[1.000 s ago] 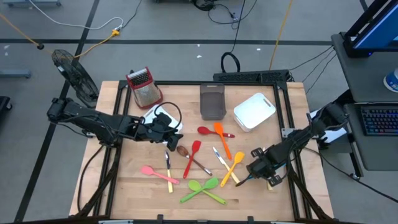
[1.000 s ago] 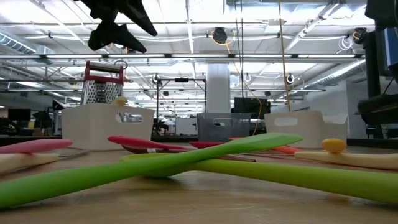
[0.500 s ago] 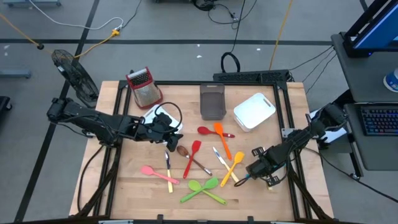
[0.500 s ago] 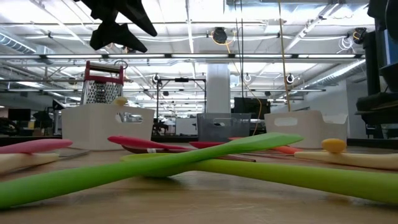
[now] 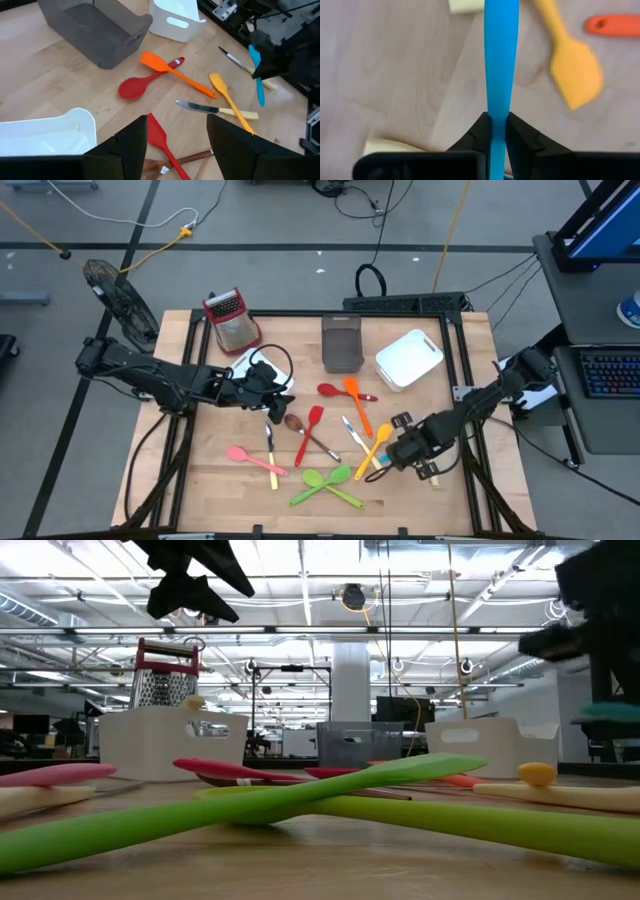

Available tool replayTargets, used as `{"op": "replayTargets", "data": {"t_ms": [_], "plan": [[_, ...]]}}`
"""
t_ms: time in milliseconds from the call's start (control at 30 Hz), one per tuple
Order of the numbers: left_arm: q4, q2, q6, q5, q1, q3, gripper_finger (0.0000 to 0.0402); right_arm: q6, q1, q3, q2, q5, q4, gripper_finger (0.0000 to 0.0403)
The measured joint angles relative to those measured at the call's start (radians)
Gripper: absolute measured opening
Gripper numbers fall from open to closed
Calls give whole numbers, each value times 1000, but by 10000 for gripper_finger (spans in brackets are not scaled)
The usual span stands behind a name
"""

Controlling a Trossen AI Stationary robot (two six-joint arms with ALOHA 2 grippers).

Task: Pick & Place Kitchen Items
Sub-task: Put the blue spatula into the black bin

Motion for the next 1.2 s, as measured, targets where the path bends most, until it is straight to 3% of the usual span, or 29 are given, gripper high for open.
{"op": "replayTargets", "data": {"t_ms": [133, 333, 633, 933, 1200], "plan": [[28, 0, -35, 6, 0, 0, 207, -47, -19, 79, -1, 125, -82, 26], [185, 10, -62, 113, 0, 0, 207, -161, -65, 163, -2, 318, -127, 26], [384, 79, -115, 203, 12, 2, 207, -533, -164, 231, -2, 577, -91, 26], [497, 175, -288, 308, 88, 1, 207, -1015, -242, 239, -2, 771, 198, 26], [637, 244, -347, 417, 160, 1, 207, -1346, -263, 239, -2, 769, 522, 26]]}}
